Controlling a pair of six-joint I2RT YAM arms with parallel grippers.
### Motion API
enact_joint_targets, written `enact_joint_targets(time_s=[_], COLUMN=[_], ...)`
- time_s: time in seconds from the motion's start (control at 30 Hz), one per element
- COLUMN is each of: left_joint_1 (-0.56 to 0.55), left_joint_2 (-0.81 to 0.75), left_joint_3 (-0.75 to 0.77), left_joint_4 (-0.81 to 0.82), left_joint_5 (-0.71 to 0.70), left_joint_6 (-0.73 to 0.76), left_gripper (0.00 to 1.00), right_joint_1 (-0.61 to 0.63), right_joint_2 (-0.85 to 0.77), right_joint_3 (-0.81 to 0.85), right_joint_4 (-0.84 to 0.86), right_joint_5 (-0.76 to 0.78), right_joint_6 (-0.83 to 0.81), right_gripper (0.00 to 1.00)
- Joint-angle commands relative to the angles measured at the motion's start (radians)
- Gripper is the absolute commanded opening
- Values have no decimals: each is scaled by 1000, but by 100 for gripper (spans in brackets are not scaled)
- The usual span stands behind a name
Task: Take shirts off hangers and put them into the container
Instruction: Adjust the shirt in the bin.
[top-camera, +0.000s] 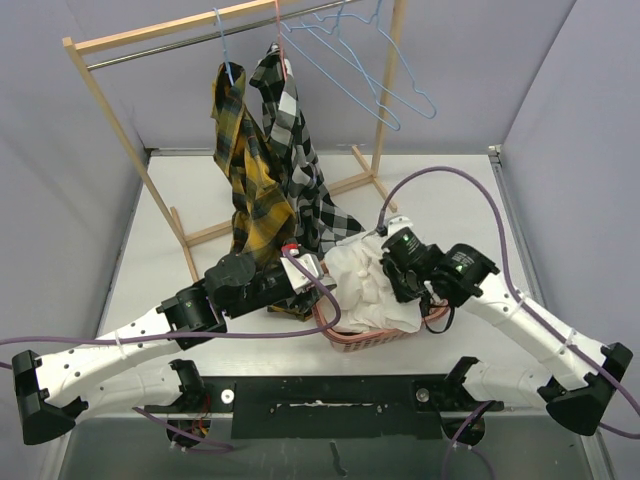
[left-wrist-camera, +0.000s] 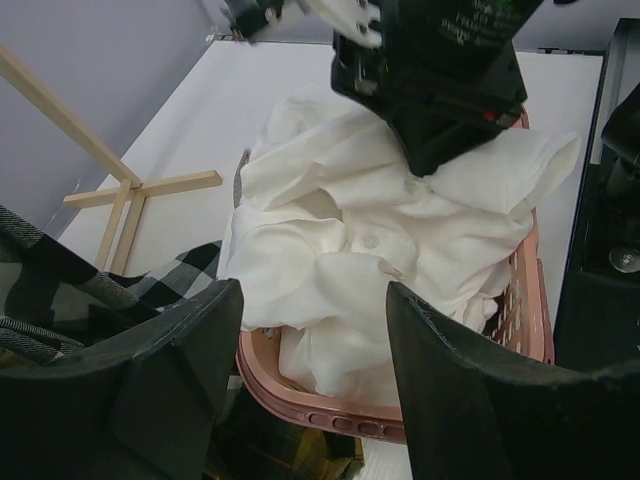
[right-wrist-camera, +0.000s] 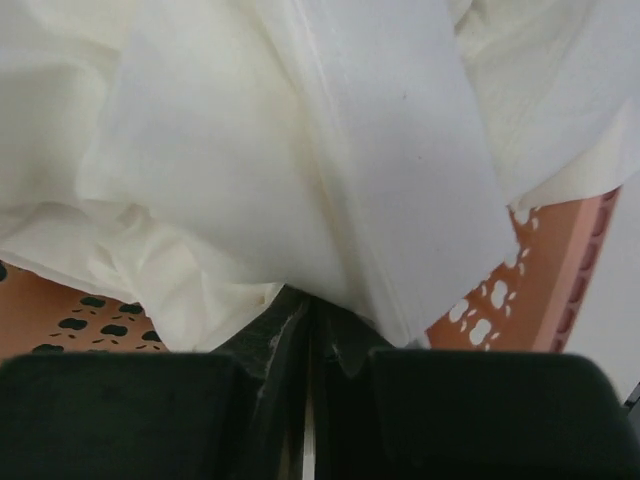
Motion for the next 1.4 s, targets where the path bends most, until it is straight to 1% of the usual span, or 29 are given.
enact_joint_targets(time_s=[0.0, 0.1, 0.2, 0.33, 0.43, 0.5, 0.53, 0.57, 0.7, 0.77, 0.83, 0.9, 0.97, 1.03, 1.1, 1.13, 1.2, 1.23, 1.3, 1.37], left_joint_1=[-7, -7, -8, -10, -11, -11, -11, -11, -12, -12, -12, -12, -12, -12, -12, -12, -12, -12, -12, -12], left_joint_2=[-9, -5, -3, -3, -2, -1, 1, 2, 10, 13, 16, 18, 21, 23, 26, 27, 27, 25, 23, 21], left_joint_3=[27, 27, 27, 28, 26, 27, 27, 26, 27, 28, 29, 29, 29, 30, 31, 31, 33, 31, 30, 28], left_joint_4=[39, 38, 39, 39, 39, 39, 39, 39, 38, 36, 36, 36, 36, 36, 36, 36, 36, 35, 36, 36], left_joint_5=[1, -2, -5, -9, -8, -8, -8, -8, -7, -6, -5, -4, -2, 2, 4, 5, 6, 5, 0, -4], left_joint_6=[0, 0, 2, 4, 4, 4, 4, 5, 5, 4, 4, 3, 2, -1, -2, -4, -5, -5, -3, -1], left_gripper=[58, 58, 58, 58, 58, 58, 58, 58, 58, 58, 58, 58, 58, 58, 58, 58, 58, 58, 58, 58], right_joint_1=[-3, -5, -11, -59, -110, -120, -120, -117, -93, -90, -91, -93, -95, -106, -152, -195, -325, -404, -589, -746], right_joint_2=[-7, 60, 129, 210, 235, 230, 215, 195, 66, -14, -92, -152, -192, -205, -177, -161, -101, -72, -30, -10], right_joint_3=[-161, -241, -287, -328, -365, -370, -361, -353, -301, -265, -220, -168, -111, -68, -32, -25, -8, -4, -12, -23], right_joint_4=[123, 200, 280, 367, 446, 455, 445, 432, 352, 301, 254, 208, 174, 150, 135, 140, 159, 179, 239, 305], right_joint_5=[-73, -109, -130, -166, -215, -219, -211, -207, -154, -121, -91, -56, 0, 68, 112, 109, 35, -34, -239, -419], right_joint_6=[83, 95, 106, 112, 100, 94, 91, 85, 82, 83, 83, 80, 79, 70, 49, 30, -26, -50, -91, -109], right_gripper=[3, 2, 1, 1, 1, 1, 4, 10, 38, 51, 58, 62, 66, 74, 80, 81, 82, 82, 82, 81])
